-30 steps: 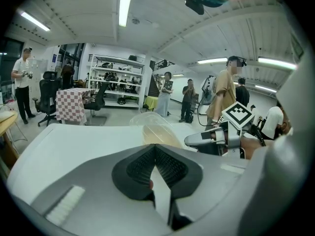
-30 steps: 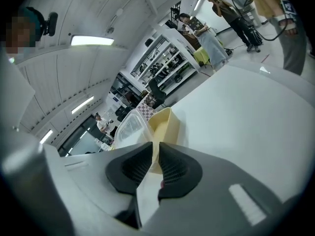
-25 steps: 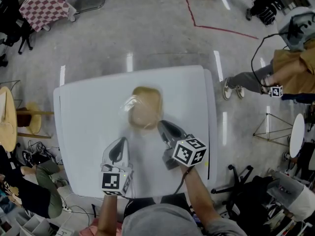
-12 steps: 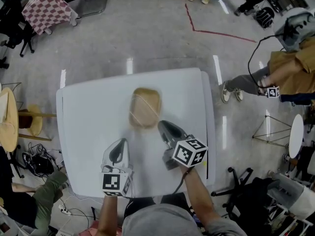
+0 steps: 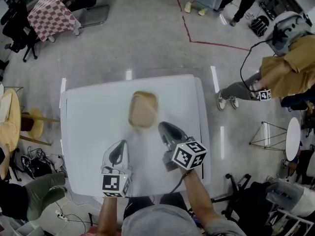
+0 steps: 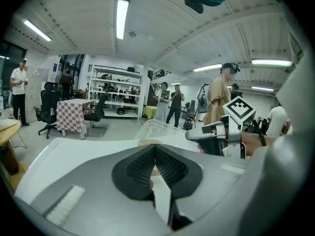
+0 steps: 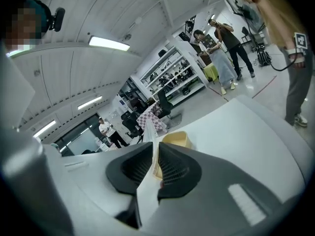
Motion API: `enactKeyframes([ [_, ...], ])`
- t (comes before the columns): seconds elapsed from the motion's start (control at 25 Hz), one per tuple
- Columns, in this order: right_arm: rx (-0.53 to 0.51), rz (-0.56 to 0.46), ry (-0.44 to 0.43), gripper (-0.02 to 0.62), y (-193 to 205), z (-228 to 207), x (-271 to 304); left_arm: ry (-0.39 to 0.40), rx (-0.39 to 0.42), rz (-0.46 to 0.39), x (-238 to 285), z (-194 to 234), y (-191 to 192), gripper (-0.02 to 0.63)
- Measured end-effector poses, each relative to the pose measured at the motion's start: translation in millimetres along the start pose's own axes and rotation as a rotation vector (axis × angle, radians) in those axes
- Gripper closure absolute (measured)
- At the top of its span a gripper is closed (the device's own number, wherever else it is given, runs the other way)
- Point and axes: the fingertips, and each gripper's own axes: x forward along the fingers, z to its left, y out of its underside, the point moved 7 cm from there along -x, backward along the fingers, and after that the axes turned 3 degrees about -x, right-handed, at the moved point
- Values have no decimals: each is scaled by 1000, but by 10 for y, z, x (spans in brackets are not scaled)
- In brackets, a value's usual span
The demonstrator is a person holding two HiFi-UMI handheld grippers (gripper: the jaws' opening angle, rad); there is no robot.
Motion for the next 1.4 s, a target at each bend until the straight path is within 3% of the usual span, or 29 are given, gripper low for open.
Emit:
enactKeyframes([
  [0.24, -76, -41, -9, 555, -187, 240, -307, -13, 14, -57, -260, -153, -171, 595],
  [0.72, -323, -136, 0, 555, -525, 615, -1053, -55, 33, -180, -692, -605, -577, 595],
  [1.0, -478, -185, 22, 555, -493, 798, -1473, -76, 46, -228, -965, -850, -644, 595],
  [1.4, -554, -245, 9, 555, -364, 885, -2080, -94, 64, -268, -1293, -1244, -602, 595],
])
